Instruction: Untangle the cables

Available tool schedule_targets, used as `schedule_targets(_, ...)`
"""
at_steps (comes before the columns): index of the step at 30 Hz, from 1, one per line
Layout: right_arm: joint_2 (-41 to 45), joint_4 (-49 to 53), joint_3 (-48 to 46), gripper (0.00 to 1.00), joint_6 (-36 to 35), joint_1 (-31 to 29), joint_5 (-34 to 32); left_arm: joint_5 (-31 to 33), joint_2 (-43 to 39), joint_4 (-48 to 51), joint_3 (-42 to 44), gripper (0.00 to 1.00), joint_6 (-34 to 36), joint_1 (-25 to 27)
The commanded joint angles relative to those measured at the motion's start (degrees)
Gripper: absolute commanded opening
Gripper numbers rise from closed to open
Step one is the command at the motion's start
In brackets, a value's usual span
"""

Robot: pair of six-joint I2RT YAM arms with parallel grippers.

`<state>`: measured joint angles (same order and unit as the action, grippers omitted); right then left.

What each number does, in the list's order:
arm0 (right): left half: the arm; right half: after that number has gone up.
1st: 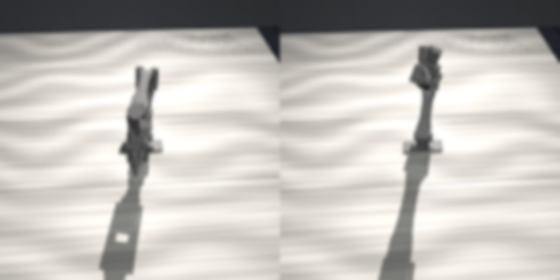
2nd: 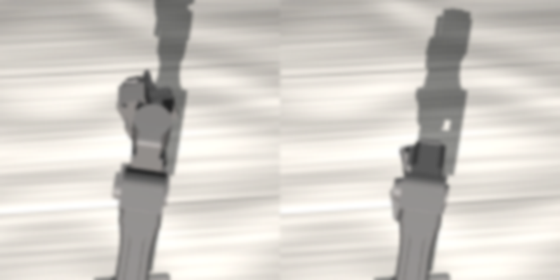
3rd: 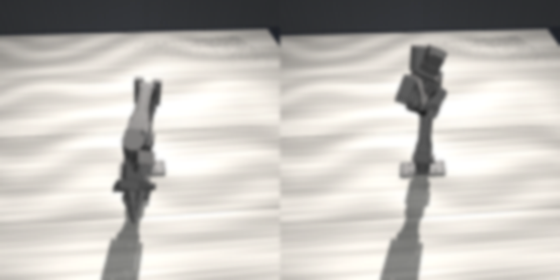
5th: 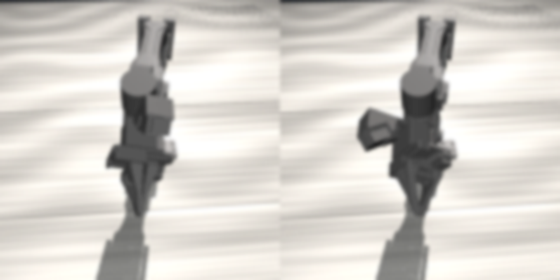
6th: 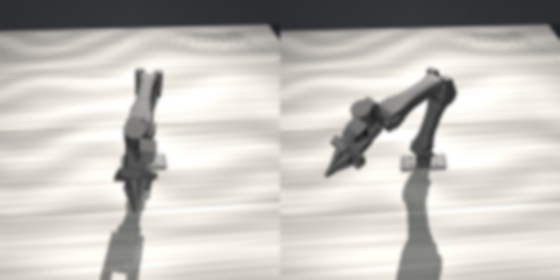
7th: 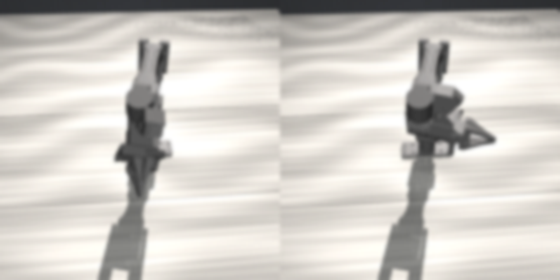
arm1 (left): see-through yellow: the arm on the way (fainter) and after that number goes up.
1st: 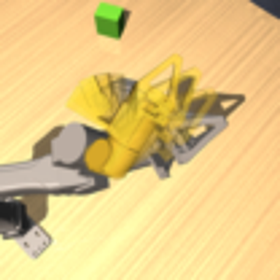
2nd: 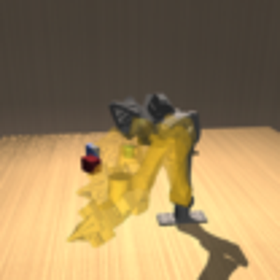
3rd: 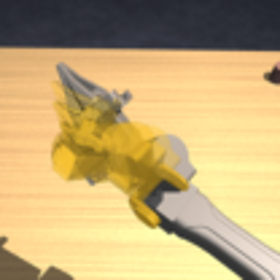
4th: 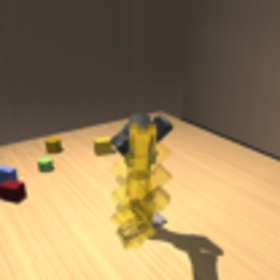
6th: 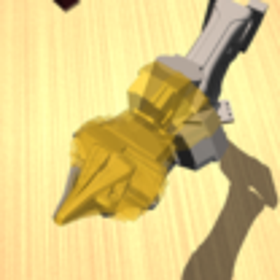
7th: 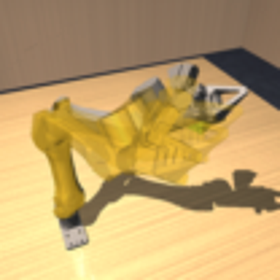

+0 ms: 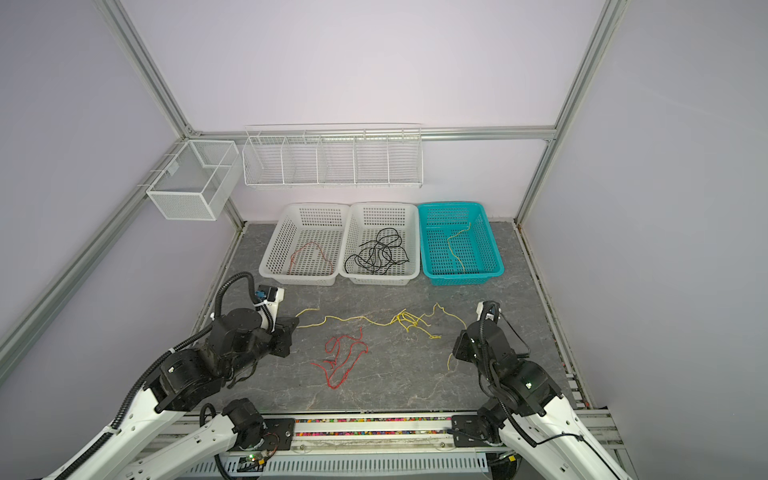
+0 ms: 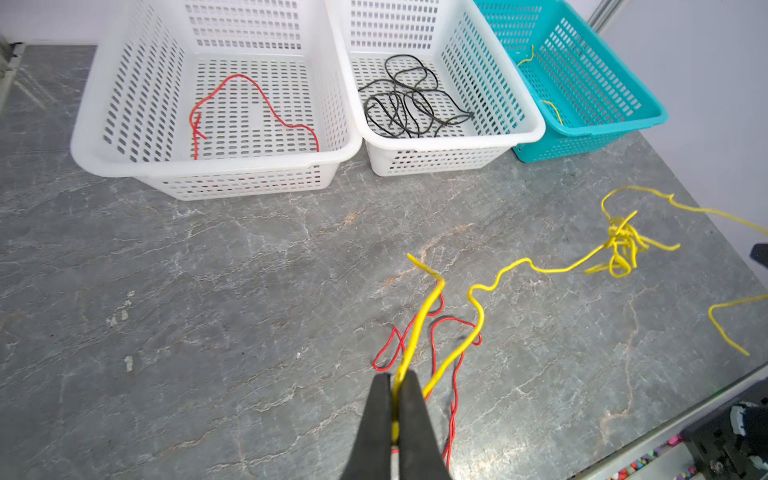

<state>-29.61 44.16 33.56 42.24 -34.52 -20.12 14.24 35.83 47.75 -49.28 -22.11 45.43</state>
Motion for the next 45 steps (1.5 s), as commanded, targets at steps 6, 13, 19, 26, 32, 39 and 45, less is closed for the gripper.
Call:
schedule_targets(6,-5.70,-14.32,-7.98,0.06,-2.48,0.32,15.49,0.79,-0.31,0.92,-0.91,0.00,-0.09,0.01)
schedule_targets(13,-9.20,-23.52,-5.59,0.06,-8.52,-4.99,21.70,-5.25,4.34,-0.48,-0.66,0.00,1.28,0.00)
schedule_targets(19,-15.81,-28.26,-2.45,0.06,-11.12,-10.51,22.07,-9.49,9.57,-0.73,-1.60,0.00,1.53,0.01)
schedule_targets(26,-22.46,-32.92,1.38,0.06,-12.35,-15.64,21.06,-10.90,12.20,-0.62,-1.94,0.00,1.43,0.01)
schedule_targets(32,-16.93,-31.00,2.87,0.06,-14.67,-16.99,20.95,-6.80,15.06,1.61,-2.99,0.00,1.01,0.01)
schedule_targets(39,-4.01,-24.65,2.03,0.06,-15.95,-16.98,19.78,-5.52,20.04,2.84,-3.64,0.00,0.93,0.01)
schedule_targets(45,4.23,-21.48,3.04,0.06,-18.28,-16.98,23.00,-4.49,22.38,3.31,-3.79,0.00,0.40,0.01)
